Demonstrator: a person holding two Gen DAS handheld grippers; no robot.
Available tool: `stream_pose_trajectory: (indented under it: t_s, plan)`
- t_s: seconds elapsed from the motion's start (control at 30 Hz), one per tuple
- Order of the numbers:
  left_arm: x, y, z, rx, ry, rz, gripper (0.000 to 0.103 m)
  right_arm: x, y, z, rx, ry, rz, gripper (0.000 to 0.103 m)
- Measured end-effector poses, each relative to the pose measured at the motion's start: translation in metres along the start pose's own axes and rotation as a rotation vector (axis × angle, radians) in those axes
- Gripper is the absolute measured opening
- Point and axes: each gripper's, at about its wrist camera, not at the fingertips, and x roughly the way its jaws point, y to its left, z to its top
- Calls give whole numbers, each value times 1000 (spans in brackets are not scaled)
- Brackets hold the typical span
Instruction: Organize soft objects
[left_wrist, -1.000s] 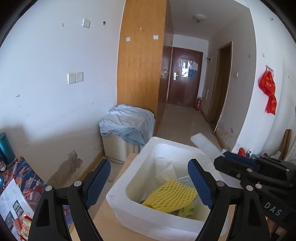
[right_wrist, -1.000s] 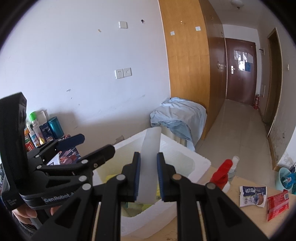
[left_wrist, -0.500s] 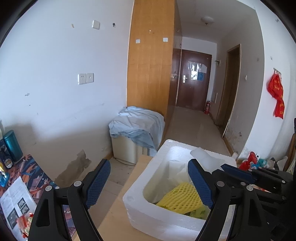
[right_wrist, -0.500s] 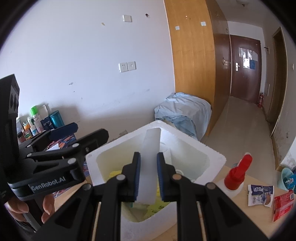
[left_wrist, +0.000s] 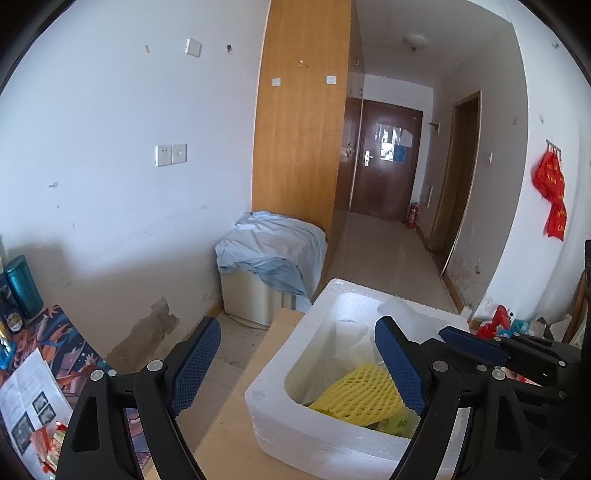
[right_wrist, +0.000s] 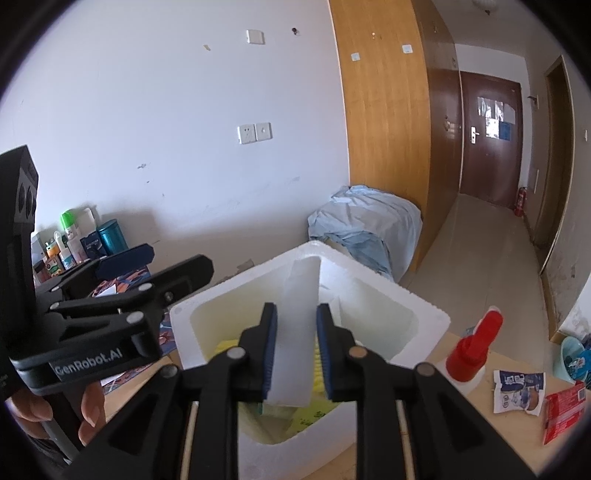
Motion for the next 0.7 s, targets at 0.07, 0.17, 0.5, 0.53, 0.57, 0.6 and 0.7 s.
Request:
stream_pose_trajectory:
  t_s: [0.07, 0.17, 0.5, 0.53, 0.57, 0.6, 0.7]
  plan:
    - [-1, 2, 0, -14, -6, -7, 86, 1, -1, 0, 0, 3, -9, 37]
    - [-3, 2, 1, -14, -11, -16, 86, 0, -1, 0, -2, -6, -30, 58]
    - [-3, 1, 1, -7, -6, -17, 86, 0, -2, 2, -15, -4, -50, 66]
    - [-4, 1, 1, -6, -8, -15, 86, -1, -2, 2, -13, -5, -49, 67]
    - [-4, 0, 1, -6, -8, -16, 86, -1, -3, 1, -12, -5, -49, 68]
    - [-4, 0, 1, -6, -7, -19, 86, -1, -4, 2, -11, -4, -50, 70]
    - [-5, 1, 2, -15, -5, -26, 86, 1, -4, 2, -11, 4, -58, 78]
